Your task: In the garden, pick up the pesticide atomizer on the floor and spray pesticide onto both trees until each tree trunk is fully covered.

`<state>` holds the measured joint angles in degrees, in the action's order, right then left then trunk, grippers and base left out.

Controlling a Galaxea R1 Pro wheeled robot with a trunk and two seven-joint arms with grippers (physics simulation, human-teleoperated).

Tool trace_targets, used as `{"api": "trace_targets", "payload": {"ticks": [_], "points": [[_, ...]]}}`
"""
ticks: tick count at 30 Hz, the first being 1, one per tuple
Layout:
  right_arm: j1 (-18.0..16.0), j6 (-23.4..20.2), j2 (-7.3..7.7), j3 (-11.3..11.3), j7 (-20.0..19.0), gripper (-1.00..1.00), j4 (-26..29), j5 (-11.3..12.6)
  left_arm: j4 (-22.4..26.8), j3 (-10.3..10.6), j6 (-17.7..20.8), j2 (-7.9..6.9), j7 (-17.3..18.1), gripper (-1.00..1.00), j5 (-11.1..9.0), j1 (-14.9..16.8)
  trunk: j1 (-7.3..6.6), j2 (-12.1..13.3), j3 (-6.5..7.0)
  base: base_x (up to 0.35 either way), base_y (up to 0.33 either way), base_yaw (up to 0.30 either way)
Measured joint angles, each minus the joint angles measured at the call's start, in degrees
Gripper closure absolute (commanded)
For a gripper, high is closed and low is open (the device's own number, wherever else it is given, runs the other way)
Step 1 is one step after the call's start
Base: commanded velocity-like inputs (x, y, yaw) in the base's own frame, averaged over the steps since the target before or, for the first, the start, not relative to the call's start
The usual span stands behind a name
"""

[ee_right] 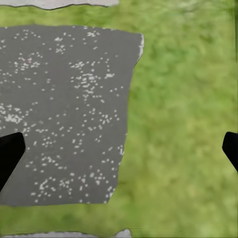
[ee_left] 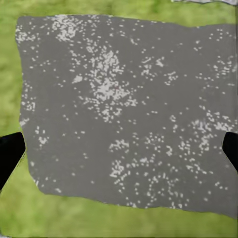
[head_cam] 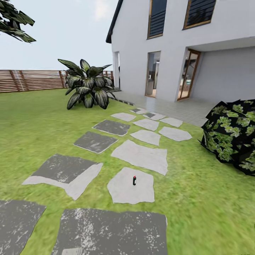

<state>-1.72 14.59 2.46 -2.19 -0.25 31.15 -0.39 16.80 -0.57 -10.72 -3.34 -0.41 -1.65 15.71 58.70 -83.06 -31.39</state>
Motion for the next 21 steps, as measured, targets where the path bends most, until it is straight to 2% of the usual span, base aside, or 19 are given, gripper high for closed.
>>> {"api": "trace_targets", "payload": {"ticks": [21], "points": [[0.0,0.0,0.00,-0.1,0.1,-1.00,0.0,0.0,0.0,0.1,0.0,0.05,0.0,-1.00,0.0,0.0,0.00,0.0,0.00,0.273,0.238,-0.289]]}}
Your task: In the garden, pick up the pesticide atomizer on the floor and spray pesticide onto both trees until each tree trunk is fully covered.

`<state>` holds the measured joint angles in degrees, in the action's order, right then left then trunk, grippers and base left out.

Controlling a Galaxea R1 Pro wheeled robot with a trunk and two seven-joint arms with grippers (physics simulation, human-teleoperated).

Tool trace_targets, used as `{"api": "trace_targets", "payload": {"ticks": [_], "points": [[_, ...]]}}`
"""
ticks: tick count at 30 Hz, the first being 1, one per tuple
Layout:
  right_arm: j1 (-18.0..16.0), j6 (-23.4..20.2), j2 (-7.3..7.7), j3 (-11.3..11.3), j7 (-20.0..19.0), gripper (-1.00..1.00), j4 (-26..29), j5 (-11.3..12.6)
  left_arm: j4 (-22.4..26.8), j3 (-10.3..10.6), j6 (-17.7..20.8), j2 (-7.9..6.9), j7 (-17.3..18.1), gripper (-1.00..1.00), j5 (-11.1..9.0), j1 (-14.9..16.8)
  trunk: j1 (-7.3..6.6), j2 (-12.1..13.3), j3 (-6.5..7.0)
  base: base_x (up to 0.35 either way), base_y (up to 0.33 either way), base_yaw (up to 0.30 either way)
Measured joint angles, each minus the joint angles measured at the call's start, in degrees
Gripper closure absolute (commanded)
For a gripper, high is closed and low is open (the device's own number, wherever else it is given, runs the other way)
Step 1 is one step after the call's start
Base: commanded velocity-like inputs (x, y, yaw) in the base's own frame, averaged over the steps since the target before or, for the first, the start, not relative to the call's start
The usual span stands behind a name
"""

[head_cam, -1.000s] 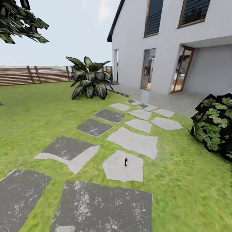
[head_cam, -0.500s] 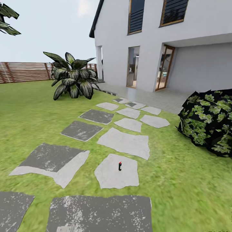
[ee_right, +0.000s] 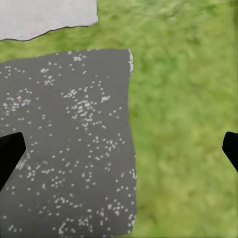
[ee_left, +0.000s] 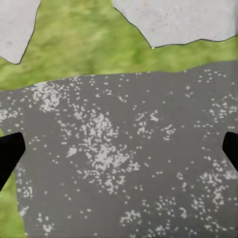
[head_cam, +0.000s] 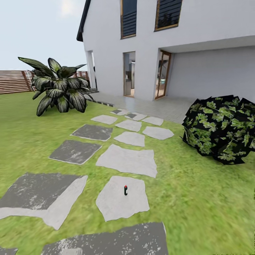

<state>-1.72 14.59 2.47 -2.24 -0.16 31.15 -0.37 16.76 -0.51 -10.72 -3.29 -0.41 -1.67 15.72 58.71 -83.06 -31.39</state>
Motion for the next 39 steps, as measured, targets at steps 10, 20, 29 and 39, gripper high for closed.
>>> {"api": "trace_targets", "payload": {"ticks": [10,20,29,39], "points": [[0.0,0.0,-0.02,-0.1,0.1,-1.00,0.0,0.0,0.0,0.0,0.0,0.00,0.0,-1.00,0.1,0.0,0.00,0.0,0.00,0.244,0.238,-0.289],[0.0,0.0,-0.04,-0.1,0.1,-1.00,0.0,0.0,0.0,0.0,-0.5,-0.03,0.0,-1.00,0.1,0.0,0.01,0.0,0.00,0.180,0.255,-0.289],[0.0,-0.1,-0.05,-0.2,0.1,-1.00,0.0,0.0,0.0,0.0,-0.7,0.02,0.0,-1.00,0.1,0.0,0.03,0.0,0.00,0.042,0.039,-0.289],[0.0,0.0,-0.01,0.0,0.1,-1.00,0.0,0.1,0.1,-0.1,-0.7,0.03,0.0,-1.00,0.1,0.0,1.56,-2.8,-1.25,0.001,0.001,-0.162]]}}
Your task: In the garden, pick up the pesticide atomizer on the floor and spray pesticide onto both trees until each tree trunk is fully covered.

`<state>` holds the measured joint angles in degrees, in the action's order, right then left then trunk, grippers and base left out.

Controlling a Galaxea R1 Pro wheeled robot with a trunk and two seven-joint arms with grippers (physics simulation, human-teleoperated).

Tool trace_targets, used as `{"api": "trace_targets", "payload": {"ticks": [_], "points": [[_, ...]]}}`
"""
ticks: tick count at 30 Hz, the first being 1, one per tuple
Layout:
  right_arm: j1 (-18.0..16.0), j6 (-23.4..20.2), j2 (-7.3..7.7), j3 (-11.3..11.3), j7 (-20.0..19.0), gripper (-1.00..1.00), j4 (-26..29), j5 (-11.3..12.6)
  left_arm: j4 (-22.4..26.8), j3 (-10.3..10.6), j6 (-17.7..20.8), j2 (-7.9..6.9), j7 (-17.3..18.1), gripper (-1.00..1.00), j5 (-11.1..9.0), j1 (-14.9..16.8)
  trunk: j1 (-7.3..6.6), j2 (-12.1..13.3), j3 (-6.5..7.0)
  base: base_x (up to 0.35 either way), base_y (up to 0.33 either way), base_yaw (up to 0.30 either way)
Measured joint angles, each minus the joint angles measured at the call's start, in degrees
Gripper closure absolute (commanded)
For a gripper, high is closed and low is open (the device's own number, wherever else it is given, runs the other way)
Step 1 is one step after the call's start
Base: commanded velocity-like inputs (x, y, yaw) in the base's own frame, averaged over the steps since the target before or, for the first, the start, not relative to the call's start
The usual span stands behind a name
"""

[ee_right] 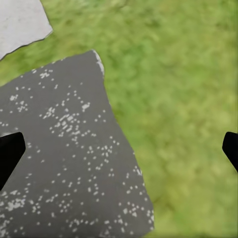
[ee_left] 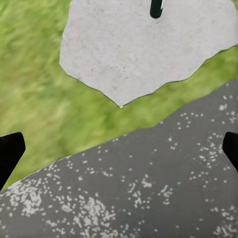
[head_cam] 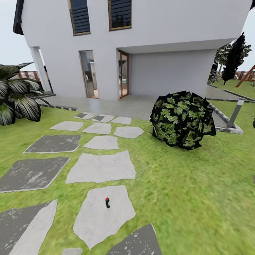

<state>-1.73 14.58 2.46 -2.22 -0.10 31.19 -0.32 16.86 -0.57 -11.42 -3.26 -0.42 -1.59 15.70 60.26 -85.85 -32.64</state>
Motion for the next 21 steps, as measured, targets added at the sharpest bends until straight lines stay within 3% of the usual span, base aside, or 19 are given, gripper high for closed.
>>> {"api": "trace_targets", "payload": {"ticks": [12,17,21], "points": [[0.0,0.0,-0.04,0.0,-0.2,-1.00,0.1,-0.1,2.3,0.3,1.2,0.77,0.0,-1.00,0.4,1.3,2.64,-4.8,-2.15,0.000,0.000,-0.001],[0.0,0.0,0.01,-0.1,-0.3,-1.00,0.6,0.0,5.3,0.5,6.6,0.48,0.1,-1.00,0.5,3.9,3.30,-6.0,-2.70,0.000,0.000,0.000],[-0.1,0.0,0.06,-0.1,-0.2,-1.00,0.9,-0.1,5.8,0.6,7.9,0.36,0.4,-1.00,0.5,4.1,3.30,-6.0,-2.70,0.000,0.000,0.000]]}}
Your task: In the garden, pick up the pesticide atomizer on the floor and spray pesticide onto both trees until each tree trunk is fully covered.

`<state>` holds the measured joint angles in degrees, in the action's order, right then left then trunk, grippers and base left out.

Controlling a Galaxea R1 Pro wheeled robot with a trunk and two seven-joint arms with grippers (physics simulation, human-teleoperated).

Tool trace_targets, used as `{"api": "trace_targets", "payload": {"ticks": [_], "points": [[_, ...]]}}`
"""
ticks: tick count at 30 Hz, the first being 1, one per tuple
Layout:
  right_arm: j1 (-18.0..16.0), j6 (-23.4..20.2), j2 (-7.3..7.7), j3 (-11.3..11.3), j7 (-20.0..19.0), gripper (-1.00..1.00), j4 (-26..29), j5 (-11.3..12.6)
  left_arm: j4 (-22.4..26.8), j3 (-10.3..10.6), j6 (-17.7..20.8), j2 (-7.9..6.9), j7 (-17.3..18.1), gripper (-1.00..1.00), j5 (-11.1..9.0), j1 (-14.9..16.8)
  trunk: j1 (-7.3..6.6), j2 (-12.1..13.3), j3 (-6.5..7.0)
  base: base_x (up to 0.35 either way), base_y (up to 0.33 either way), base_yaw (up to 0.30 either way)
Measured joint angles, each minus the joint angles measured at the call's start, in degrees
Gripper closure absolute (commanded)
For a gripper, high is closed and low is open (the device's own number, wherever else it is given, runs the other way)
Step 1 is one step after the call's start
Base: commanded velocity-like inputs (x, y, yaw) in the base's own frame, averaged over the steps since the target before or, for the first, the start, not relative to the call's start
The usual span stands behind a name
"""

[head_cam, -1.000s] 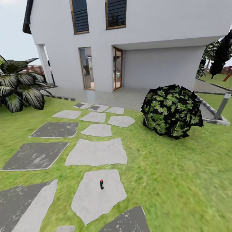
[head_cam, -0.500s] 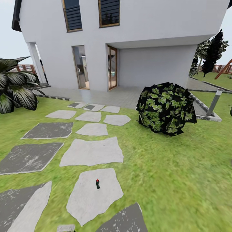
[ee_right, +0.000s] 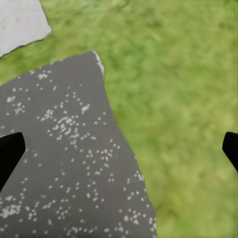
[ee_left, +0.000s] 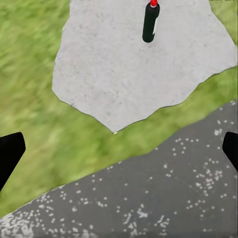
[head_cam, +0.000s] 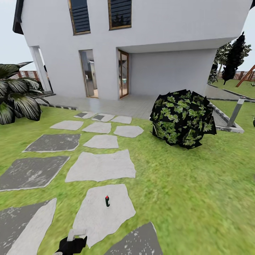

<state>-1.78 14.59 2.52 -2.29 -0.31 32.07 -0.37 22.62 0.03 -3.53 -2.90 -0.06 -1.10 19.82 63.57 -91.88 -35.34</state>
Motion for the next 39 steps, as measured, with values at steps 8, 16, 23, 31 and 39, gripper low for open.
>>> {"api": "trace_targets", "payload": {"ticks": [8,16,23,31,39], "points": [[-0.2,0.0,0.20,0.0,0.0,-1.00,-0.5,-0.2,-0.8,0.2,-1.3,0.18,0.4,-1.00,0.0,-0.3,1.09,-2.0,-0.89,0.000,0.000,0.000],[-0.2,0.2,0.25,0.1,0.2,-1.00,-4.2,-0.2,-1.4,0.1,-4.0,-0.23,0.4,-1.00,0.0,-0.6,2.85,-5.2,-2.33,0.000,0.000,0.000],[-0.2,0.3,0.56,0.0,0.2,-1.00,-5.8,-0.1,-1.8,0.2,-4.4,0.10,0.4,-1.00,0.0,-0.6,4.39,-8.0,-3.59,0.000,0.000,0.000],[-0.2,0.5,0.61,0.0,0.3,-1.00,-5.9,-0.2,-1.9,0.5,-4.3,0.44,0.4,-1.00,0.3,-0.6,6.14,-11.2,-5.02,0.000,0.000,0.000],[-0.2,4.2,1.00,0.0,0.4,-1.00,-6.2,-0.2,-2.0,0.7,-4.3,0.43,0.3,-1.00,1.1,-0.6,7.90,-14.4,-6.46,0.000,0.000,0.000]]}}
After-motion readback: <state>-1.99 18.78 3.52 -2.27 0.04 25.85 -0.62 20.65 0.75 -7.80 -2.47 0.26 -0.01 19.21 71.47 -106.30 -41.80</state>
